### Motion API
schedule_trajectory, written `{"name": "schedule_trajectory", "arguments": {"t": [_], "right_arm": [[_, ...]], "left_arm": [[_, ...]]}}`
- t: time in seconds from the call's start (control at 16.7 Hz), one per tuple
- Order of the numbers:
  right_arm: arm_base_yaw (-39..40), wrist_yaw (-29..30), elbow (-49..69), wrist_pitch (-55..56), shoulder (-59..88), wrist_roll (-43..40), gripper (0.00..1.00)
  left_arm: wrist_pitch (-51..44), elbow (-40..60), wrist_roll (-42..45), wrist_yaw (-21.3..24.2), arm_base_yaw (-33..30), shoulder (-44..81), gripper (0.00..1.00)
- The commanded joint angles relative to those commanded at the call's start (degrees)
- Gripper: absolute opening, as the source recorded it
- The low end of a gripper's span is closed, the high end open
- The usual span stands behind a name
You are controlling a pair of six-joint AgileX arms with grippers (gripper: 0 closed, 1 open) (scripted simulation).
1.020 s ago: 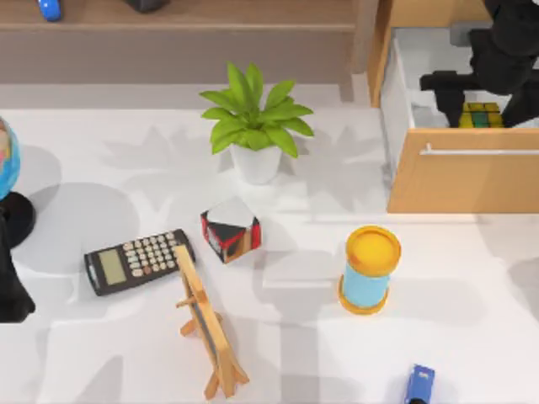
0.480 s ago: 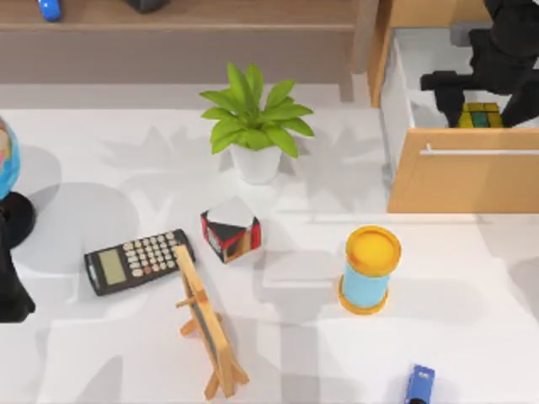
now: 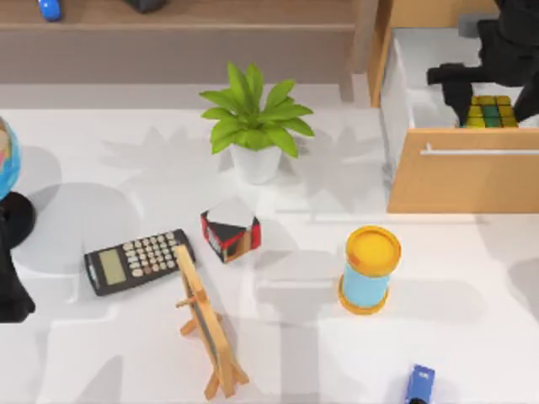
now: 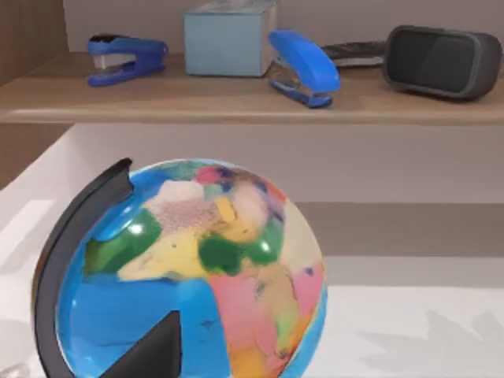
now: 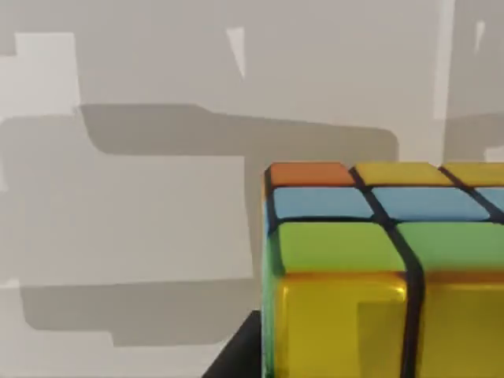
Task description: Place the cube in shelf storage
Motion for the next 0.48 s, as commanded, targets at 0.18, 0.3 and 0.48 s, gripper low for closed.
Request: {"name": "schedule_trajectory", "arguments": {"t": [0.18,0.3,0.48], "right_arm": [[2.19,1.87,0.27,-3.72,-7.05,2.13,0.0],[4.67,1.47,0.68,-6.16,-9.61,3.76,0.0],[7.45,-0.75,2.66,-7.55,-9.47,4.82,0.0]], "left_arm": [[0.0,0.0,0.0,0.0,0.0,0.0,1.0],[0.0,0.0,0.0,0.0,0.0,0.0,1.0],[0.0,0.0,0.0,0.0,0.0,0.0,1.0]]}}
